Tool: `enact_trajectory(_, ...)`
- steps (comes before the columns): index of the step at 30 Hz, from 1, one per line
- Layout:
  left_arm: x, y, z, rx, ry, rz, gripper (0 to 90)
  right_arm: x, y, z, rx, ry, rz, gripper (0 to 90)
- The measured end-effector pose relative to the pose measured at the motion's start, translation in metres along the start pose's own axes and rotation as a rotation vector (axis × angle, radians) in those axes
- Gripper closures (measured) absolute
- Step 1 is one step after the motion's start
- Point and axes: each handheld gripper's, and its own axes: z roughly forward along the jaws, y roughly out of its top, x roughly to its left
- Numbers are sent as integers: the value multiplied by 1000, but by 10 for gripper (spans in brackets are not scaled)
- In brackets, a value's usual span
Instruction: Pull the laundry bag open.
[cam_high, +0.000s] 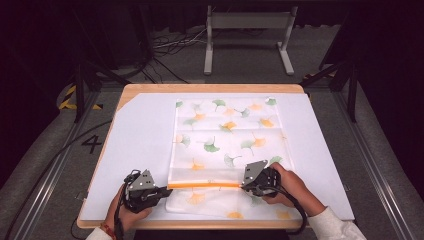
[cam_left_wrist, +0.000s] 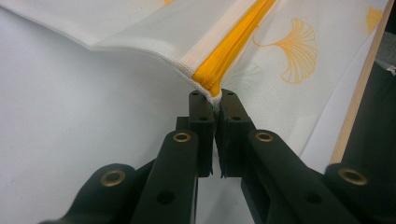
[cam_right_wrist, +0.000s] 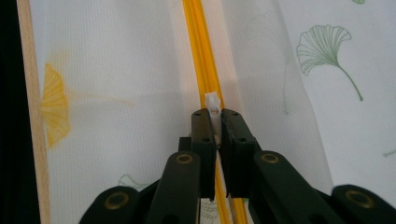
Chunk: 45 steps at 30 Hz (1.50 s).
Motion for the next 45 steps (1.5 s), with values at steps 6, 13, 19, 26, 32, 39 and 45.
enact_trajectory(6, 0, 0, 0, 2, 1, 3, 858, -1, -6, -2, 5, -10, 12, 851)
enact_trajectory(13, 0, 0, 0, 4, 2, 2, 859, -3, -16, -7, 14, -20, 32, 851)
enact_trajectory(19, 1, 0, 0, 7, 5, 3, 859, -5, -25, -10, 26, -30, 47, 851)
enact_trajectory(26, 1, 0, 0, 6, 8, 1, 858, -7, -31, -13, 26, -31, 59, 851)
enact_trajectory(32, 2, 0, 0, 7, 6, 3, 859, -9, -40, -16, 32, -37, 77, 851)
enact_trajectory(39, 2, 0, 0, 7, 6, 3, 858, -11, -48, -22, 26, -41, 97, 851)
enact_trajectory(45, 3, 1, 0, 9, 1, 1, 859, -11, -56, -27, 27, -45, 112, 851)
